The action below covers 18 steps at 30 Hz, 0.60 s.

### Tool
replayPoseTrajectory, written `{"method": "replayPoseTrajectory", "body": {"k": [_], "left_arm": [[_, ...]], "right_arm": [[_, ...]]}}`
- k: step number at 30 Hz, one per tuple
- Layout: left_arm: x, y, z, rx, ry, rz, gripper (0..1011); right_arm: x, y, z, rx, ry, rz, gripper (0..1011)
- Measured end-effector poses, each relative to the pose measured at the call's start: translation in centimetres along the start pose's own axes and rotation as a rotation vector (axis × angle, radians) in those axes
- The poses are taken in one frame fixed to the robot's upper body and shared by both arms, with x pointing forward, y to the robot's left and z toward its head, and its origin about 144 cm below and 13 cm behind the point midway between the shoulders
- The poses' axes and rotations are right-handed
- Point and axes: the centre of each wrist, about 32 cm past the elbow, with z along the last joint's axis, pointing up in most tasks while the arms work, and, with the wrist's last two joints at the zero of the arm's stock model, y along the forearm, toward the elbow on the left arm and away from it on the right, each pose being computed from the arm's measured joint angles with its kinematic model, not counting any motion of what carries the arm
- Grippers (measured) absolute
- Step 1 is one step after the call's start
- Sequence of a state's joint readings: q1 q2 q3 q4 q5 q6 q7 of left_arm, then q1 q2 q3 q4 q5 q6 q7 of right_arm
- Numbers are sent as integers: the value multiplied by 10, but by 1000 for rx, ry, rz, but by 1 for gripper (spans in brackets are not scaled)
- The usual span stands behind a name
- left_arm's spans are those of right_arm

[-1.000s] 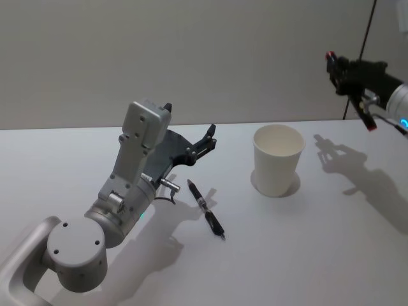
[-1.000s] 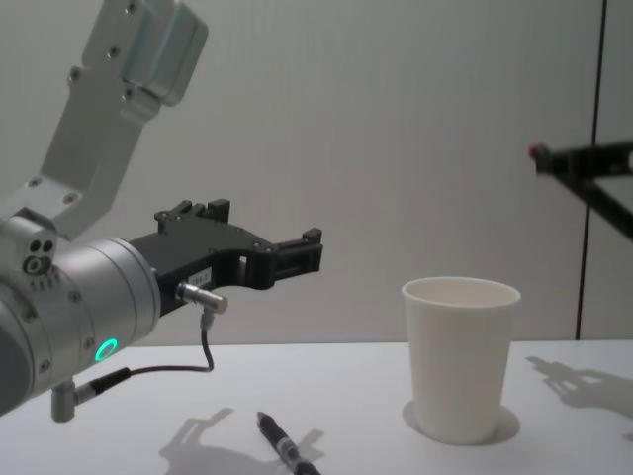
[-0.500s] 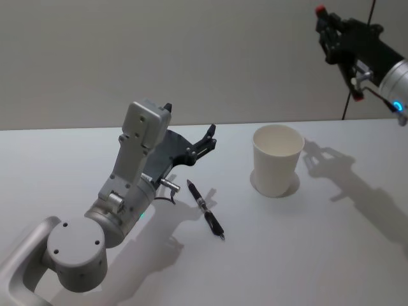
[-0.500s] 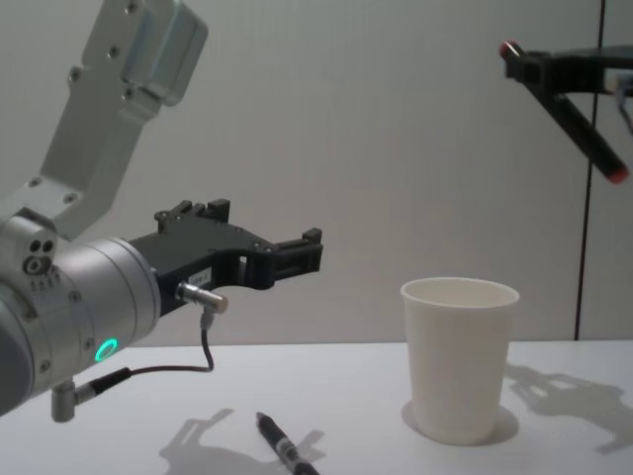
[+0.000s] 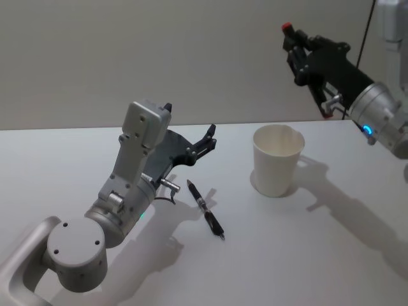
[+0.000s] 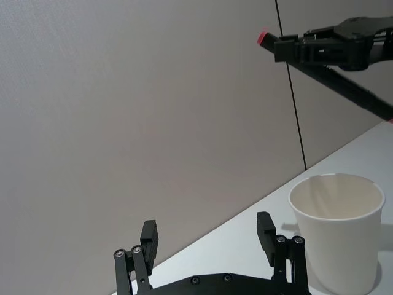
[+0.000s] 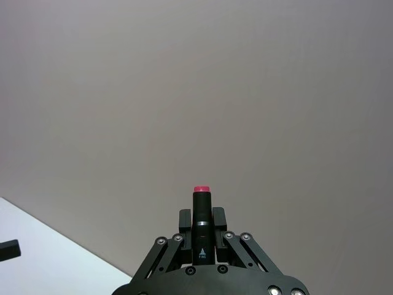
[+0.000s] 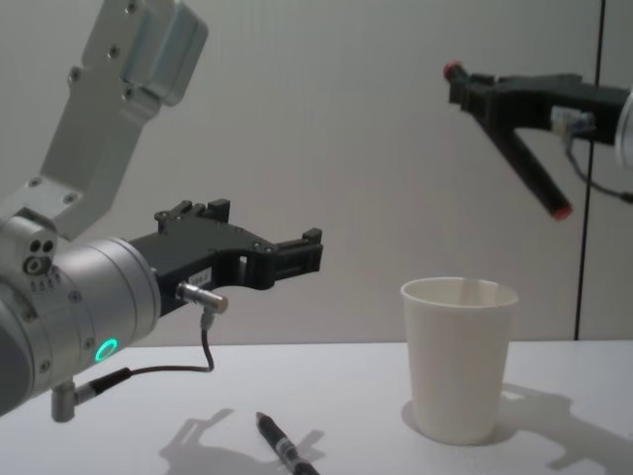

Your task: Place the pen into the pen holder.

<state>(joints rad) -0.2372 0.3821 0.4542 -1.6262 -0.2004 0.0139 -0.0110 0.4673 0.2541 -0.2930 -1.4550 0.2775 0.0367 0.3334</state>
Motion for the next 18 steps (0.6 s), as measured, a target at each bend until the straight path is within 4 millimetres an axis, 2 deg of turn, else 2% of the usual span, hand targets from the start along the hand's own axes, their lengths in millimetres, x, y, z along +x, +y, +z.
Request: {"method": "replayPoseTrajectory", "body": {"k": [18], "left_arm": [[0,0,0,0,0,0,1001]], "right_arm": [[-13,16,-26,3,14,58,192]]}}
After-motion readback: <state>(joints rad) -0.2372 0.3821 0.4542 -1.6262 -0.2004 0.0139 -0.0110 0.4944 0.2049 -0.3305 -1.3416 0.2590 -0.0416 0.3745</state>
